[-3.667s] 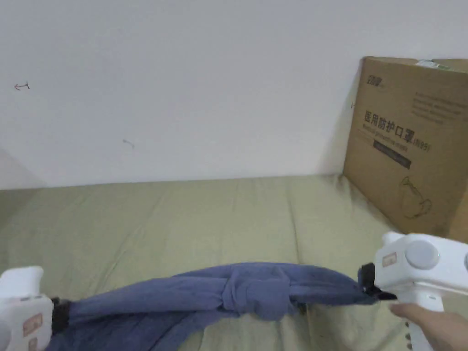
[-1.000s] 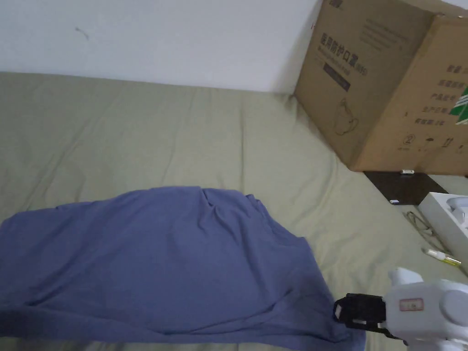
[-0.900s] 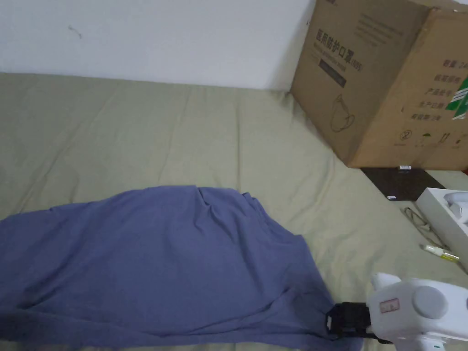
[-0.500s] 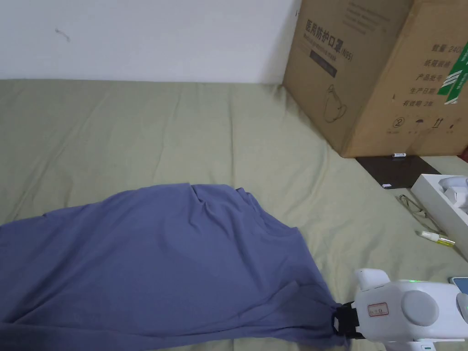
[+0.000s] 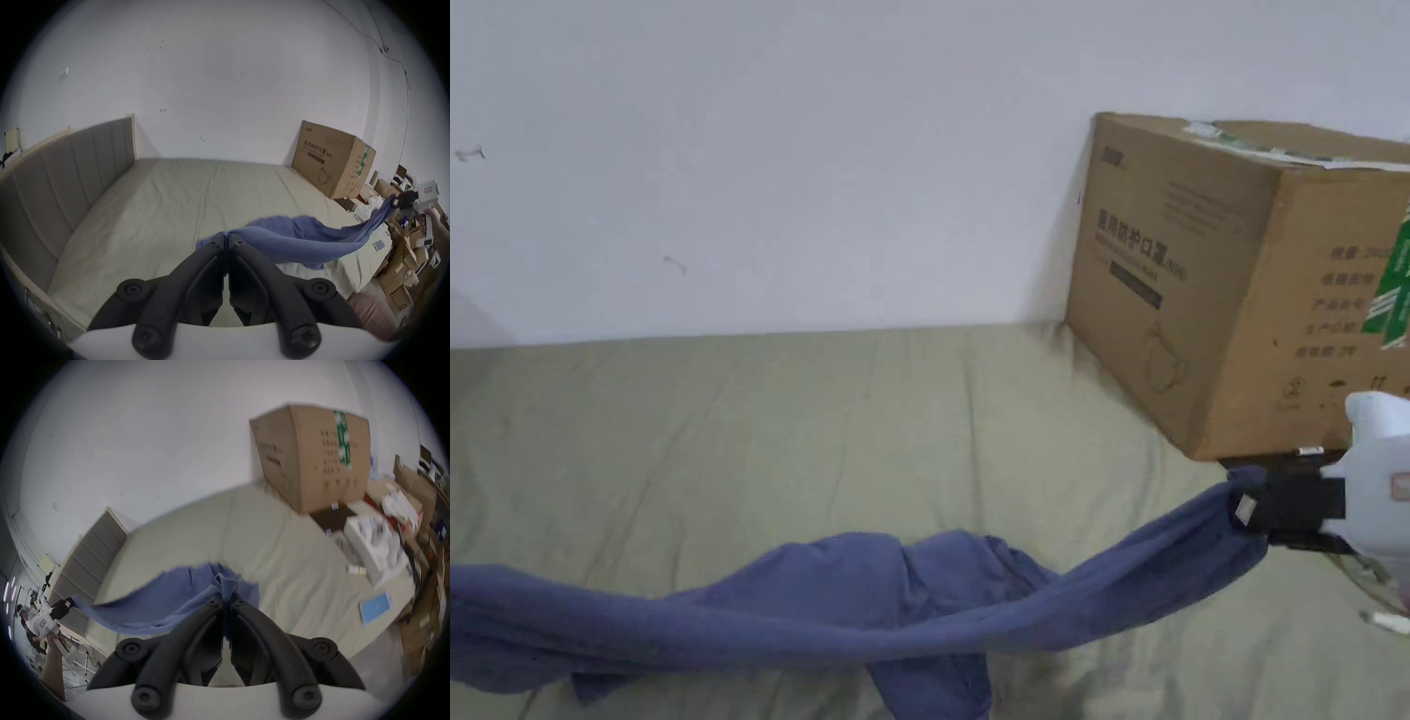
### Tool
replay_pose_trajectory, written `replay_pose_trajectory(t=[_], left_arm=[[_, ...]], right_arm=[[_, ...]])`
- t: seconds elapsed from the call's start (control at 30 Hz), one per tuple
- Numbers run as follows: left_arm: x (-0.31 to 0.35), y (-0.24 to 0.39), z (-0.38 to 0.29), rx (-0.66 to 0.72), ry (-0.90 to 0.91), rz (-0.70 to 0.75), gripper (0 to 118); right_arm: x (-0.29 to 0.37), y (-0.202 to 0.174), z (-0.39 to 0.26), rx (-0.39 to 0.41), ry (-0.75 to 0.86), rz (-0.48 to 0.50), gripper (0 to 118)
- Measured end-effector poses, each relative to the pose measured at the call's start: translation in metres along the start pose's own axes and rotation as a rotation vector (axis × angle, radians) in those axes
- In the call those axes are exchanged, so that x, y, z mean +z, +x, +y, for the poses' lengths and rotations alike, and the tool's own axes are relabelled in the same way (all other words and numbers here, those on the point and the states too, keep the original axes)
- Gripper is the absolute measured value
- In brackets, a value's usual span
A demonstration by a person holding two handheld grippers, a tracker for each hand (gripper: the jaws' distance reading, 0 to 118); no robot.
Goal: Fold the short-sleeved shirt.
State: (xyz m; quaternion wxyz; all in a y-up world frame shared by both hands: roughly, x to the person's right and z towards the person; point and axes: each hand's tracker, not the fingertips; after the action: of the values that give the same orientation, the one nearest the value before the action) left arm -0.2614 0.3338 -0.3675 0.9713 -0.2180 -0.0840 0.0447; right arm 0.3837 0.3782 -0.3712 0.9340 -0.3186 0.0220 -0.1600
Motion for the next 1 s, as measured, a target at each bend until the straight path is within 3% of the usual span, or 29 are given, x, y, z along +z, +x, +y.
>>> replay_pose_trajectory(t=[0.17,0.37,0.67,1.0], left_arm=[[-0.023,-0.004,0.092,-0.026,0.001,0.009,2],[-0.068,-0.006,0.177,-0.019,0.037,0.024,2],[-0.167,0.002,0.276,-0.013,0.158,0.036,2],[-0.253,0.007,0.342,-0.017,0.351,0.084,2]], right_arm=[[0.017,-0.05,0.109,0.125,0.14,-0.043,3],[0.0,-0.094,0.225,0.171,0.224,-0.126,3],[-0.06,-0.131,0.355,0.088,0.393,-0.222,3],[-0.086,-0.177,0.459,0.163,0.666,-0.298,3]])
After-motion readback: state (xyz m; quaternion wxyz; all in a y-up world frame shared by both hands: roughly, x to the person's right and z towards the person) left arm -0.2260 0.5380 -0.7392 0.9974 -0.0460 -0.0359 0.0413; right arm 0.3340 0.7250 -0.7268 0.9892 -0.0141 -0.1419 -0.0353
